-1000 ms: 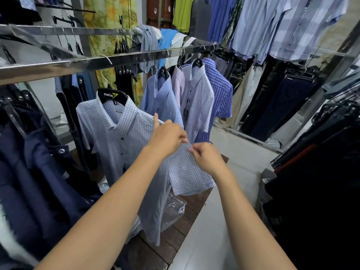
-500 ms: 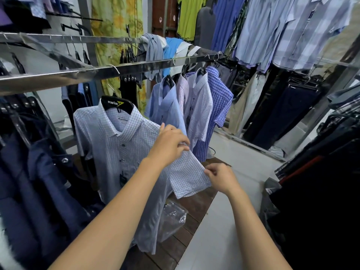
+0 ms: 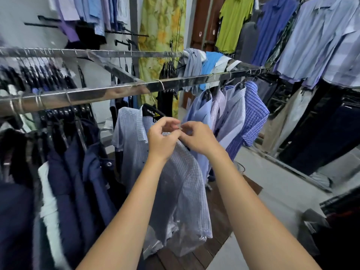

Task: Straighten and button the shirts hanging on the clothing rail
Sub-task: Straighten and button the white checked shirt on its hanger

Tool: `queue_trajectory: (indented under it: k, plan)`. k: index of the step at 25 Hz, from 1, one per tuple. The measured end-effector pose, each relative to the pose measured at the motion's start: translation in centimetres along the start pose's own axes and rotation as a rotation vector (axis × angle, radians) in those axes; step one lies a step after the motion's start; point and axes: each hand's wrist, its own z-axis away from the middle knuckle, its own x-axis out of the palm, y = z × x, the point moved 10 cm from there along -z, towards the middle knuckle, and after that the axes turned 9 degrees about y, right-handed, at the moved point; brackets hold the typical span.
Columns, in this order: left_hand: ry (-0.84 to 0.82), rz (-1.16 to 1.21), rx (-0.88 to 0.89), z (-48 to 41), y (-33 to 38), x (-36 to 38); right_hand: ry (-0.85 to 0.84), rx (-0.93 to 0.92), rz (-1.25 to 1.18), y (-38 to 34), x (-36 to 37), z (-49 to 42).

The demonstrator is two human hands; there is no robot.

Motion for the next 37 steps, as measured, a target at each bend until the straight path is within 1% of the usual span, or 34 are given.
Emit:
queue_trajectory:
  k: [3,8,12,18,22,25,27,29,31,34,36,37]
  plan:
    - [0.119,-0.034,-0.06,-1.8,-1.1,-2.7,-0.012,-0.015,0.003,-2.1,2.2,-2.2]
    - [0.305,-0.235,-0.139,-3.6,-3.4,-5.4,-0.031,-0.046,-0.086,-2.4,4.8,-4.6]
    - [0.406,-0.421,-0.211,-4.3,-5.0,-6.0,-0.025,-0.06,-0.134,0.4,4.9,-7.2]
    - [0.494,-0.493,-0.271,-6.4,-6.5,-6.0,-0.078,-0.013,-0.181,6.9,3.1,-11.3]
    - [0.511,-0.57,-0.309,-7.2,-7.6,-5.9,-0.136,-0.058,-0.154,9.6,1.5,-13.1]
    - [0.458,-0.613,-0.35,-9.5,-9.1,-5.8,-0.19,-0.107,-0.088,10.2,0.4,-13.9]
    - [0.362,-0.715,-0.394,-11.1,-10.3,-5.9,-0.227,-0.13,-0.053,10.4,-0.1,-14.2]
    - [0.23,-0.847,-0.402,-12.0,-11.5,-5.4,-0.251,-0.142,-0.048,10.5,-0.6,-14.2]
    - [0.052,-0.959,-0.405,-12.3,-12.5,-3.9,-0.295,-0.136,-0.036,10.5,-1.0,-13.9]
    - [-0.183,-0.983,-0.407,-12.2,-14.2,-1.3,-0.339,-0.121,-0.034,10.4,-0.9,-13.6]
    - [-0.238,-1.054,-0.347,-12.8,-14.8,-0.8,-0.342,-0.115,-0.035,10.6,-0.7,-13.7]
    - [-0.222,-1.081,-0.332,-12.9,-14.9,-1.0,-0.32,-0.11,-0.05,10.6,-0.6,-13.7]
